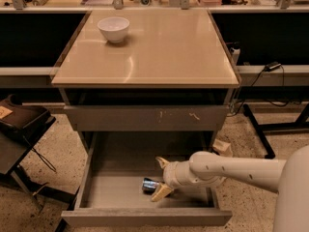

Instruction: Place redbull can into middle drawer

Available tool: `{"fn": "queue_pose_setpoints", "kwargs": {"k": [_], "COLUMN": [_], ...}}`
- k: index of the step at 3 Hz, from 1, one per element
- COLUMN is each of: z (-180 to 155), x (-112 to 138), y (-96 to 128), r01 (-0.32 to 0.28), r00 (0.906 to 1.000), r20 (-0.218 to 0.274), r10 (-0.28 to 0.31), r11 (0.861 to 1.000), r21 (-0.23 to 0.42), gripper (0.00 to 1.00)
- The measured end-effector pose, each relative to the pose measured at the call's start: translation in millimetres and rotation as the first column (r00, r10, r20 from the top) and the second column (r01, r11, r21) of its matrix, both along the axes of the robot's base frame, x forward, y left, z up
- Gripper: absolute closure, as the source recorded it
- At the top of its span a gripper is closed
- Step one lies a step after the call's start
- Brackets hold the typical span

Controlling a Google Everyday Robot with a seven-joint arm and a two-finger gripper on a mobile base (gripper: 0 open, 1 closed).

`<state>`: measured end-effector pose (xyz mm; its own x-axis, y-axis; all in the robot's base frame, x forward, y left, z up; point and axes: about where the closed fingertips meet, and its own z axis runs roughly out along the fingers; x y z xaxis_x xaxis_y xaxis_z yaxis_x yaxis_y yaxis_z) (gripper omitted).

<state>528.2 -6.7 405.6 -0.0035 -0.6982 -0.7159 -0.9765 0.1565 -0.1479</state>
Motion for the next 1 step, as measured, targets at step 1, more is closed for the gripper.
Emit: {"fn": "queue_pose_setpoints", "kwargs": {"k": [1], "z": [0.0], "x": [0.0], "y": [0.0], "r01": [0.000], "r00": [1.0000], "r20": [0.000], "r10": [0.000], "r11": [1.000], "r21": [0.000], "gripper": [0.00]}}
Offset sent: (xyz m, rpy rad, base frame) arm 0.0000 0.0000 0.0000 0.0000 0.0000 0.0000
